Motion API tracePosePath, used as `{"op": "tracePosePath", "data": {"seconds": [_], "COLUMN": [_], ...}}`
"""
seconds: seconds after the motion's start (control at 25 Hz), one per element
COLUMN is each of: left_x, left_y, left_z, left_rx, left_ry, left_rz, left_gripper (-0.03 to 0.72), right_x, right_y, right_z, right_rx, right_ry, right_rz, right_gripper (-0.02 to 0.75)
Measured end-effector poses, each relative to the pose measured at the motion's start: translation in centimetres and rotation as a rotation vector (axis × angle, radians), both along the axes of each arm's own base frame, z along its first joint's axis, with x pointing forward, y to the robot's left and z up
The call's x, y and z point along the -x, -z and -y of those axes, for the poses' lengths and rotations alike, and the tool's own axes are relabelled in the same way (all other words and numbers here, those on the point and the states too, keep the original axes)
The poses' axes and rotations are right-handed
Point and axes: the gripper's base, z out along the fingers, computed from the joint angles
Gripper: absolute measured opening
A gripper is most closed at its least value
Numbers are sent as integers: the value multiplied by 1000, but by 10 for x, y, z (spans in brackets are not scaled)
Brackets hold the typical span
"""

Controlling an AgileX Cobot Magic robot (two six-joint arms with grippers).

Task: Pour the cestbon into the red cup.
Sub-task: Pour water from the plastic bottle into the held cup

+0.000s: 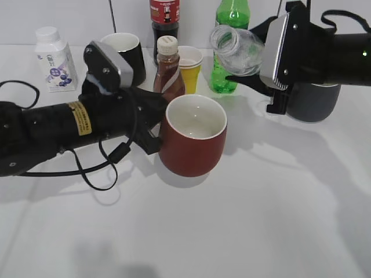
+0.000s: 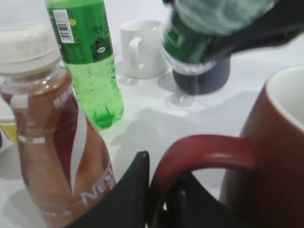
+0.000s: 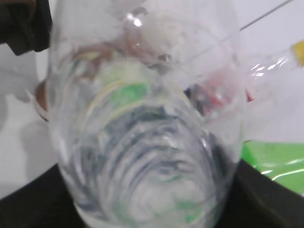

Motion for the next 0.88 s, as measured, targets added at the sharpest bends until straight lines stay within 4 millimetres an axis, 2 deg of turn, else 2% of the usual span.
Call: {"op": "tracePosePath", "data": {"seconds": [0.4,0.88], "left_x": [-7,-4], "left_y": [-6,-6], "left_z": [3,6], "left_rx": [5,7], "left_ry": [-19,-8], "left_rz": [10,11], "left_gripper": [62,62], "right_x": [-2,-1], "right_y": [-2,-1], "right_z": [0,-1], "right_rx": [158,261], "right_ry": [-85,-152], "right_rz": [212,342], "right_gripper": [480,480]}}
